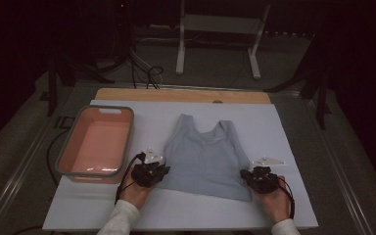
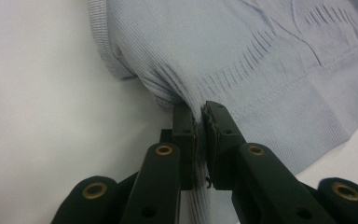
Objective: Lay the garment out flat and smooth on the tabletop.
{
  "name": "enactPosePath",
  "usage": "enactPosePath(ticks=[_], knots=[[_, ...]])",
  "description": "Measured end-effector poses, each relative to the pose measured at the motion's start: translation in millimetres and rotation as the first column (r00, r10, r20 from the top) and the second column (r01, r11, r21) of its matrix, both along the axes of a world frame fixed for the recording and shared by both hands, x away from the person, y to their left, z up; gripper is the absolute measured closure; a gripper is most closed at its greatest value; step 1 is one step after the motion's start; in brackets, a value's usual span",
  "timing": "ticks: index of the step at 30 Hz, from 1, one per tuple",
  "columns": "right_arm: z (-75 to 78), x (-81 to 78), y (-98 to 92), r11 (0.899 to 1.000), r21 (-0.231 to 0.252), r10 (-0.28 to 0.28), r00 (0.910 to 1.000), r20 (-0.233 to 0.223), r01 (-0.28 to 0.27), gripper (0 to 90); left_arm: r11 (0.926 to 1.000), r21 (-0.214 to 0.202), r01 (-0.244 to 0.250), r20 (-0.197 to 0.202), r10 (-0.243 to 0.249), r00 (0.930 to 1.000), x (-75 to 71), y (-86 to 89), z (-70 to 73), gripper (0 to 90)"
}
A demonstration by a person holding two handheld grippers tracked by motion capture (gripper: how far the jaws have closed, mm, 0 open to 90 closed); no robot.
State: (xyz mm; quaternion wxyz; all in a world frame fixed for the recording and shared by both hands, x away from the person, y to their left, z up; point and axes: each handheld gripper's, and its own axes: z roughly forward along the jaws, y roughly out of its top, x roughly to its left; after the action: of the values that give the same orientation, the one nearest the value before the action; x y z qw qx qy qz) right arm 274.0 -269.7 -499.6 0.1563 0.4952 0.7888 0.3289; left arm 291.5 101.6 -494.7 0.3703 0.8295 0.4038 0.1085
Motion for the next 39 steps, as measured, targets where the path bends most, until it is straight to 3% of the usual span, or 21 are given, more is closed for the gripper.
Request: enactPosePath(ticks=[5, 11, 15, 21, 27, 31, 34, 36, 39], knots=[[9.6, -11.0, -7.2, 1.0, 0.009, 0.002, 0.9998, 0.02, -0.003, 88.9, 0.9997, 0.022, 0.008, -0.003, -0.008, 1.0, -1.7, 3.3, 0.6, 84.7], [9.4, -21.1, -10.9, 0.999, 0.002, 0.032, 0.9995, -0.008, -0.032, 87.7, 0.9993, 0.026, 0.027, -0.01, -0.026, 0.9996, -7.7, 6.0, 0.0, 83.8], [8.4, -24.2, -11.1, 1.0, -0.011, 0.002, 1.0, -0.004, -0.002, 65.5, 0.9997, 0.018, 0.017, 0.012, -0.017, 0.9998, -14.0, 7.6, 2.8, 68.3], [4.8, -27.8, -14.2, 1.0, 0.008, -0.015, 0.9995, -0.029, 0.015, 55.5, 0.9999, 0.01, -0.006, -0.006, 0.006, 1.0, -21.2, 13.6, 0.9, 58.1], [-0.1, -28.2, -10.8, 1.0, -0.005, -0.004, 0.9986, -0.052, 0.004, 50.4, 0.9991, 0.039, -0.017, -0.026, 0.018, 0.9995, -22.5, 17.1, -7.5, 52.3], [-3.5, -26.2, -8.6, 1.0, -0.011, -0.005, 0.9975, -0.071, 0.004, 50.6, 0.9994, 0.033, -0.006, -0.053, 0.008, 0.9986, -19.7, 17.8, -12.1, 56.5], [-5.8, -24.5, -8.6, 1.0, 0.001, -0.012, 0.9949, -0.1, 0.012, 53.3, 0.9994, 0.027, 0.022, -0.083, -0.019, 0.9964, -21.0, 15.9, -14.1, 72.4], [-6.0, -24.5, -8.2, 1.0, 0.0, -0.019, 0.9934, -0.113, 0.019, 56.2, 0.9987, 0.036, 0.035, -0.081, -0.032, 0.9962, -22.2, 15.0, -12.7, 82.5], [-5.7, -24.4, -8.1, 1.0, 0.01, -0.001, 0.9913, -0.132, 0.002, 73.5, 0.9982, 0.043, 0.04, -0.075, -0.037, 0.9965, -24.3, 13.8, -10.4, 86.3]])
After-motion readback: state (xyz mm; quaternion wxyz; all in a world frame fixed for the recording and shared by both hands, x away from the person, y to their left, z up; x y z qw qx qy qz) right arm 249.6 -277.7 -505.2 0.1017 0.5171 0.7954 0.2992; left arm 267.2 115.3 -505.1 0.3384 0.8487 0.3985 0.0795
